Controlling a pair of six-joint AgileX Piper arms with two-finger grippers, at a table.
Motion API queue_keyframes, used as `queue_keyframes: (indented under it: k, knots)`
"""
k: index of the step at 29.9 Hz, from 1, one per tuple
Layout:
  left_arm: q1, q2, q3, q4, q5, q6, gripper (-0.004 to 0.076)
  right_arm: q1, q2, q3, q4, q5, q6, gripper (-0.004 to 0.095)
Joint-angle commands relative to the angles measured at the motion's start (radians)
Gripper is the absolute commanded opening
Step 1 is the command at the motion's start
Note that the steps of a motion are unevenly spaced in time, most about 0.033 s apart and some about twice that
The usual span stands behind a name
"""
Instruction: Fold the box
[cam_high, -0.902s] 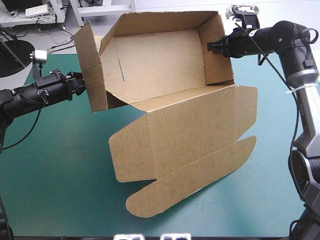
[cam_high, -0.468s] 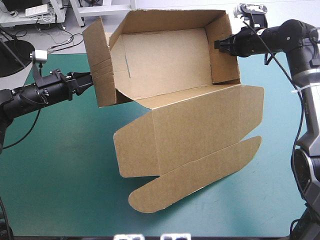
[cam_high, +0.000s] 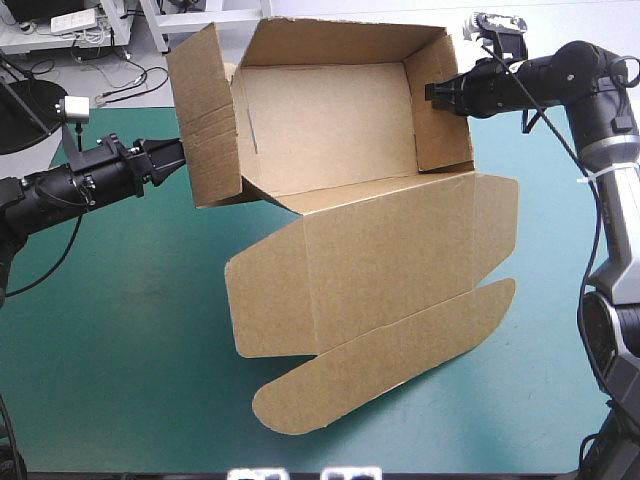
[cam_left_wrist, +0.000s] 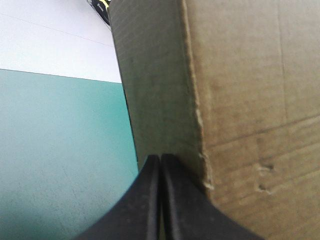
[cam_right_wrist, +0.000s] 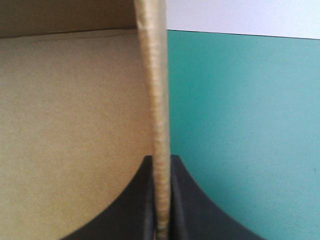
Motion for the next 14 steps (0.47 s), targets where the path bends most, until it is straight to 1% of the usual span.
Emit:
queue_keyframes:
  k: [1, 6, 11, 14]
  knots:
    - [-0.011, -0.032, -0.034, -0.104, 0.096, 0.002, -0.001, 0.006, -0.045, -0.028, 0.037, -0.059, 0.008, -0.0018]
    - [-0.019, -0.032, -0.034, -0.07, 0.096, 0.002, -0.001, 0.029, -0.033, -0.028, 0.037, -0.07, 0.01, -0.0018]
    - [-0.019, -0.032, -0.034, -0.027, 0.074, 0.002, -0.001, 0.035, -0.032, -0.028, 0.077, -0.088, 0.01, -0.0018]
    - [-0.019, -0.032, -0.034, -0.031, 0.05, 0.006, -0.001, 0.035, -0.032, -0.028, 0.075, -0.088, 0.01, -0.0018]
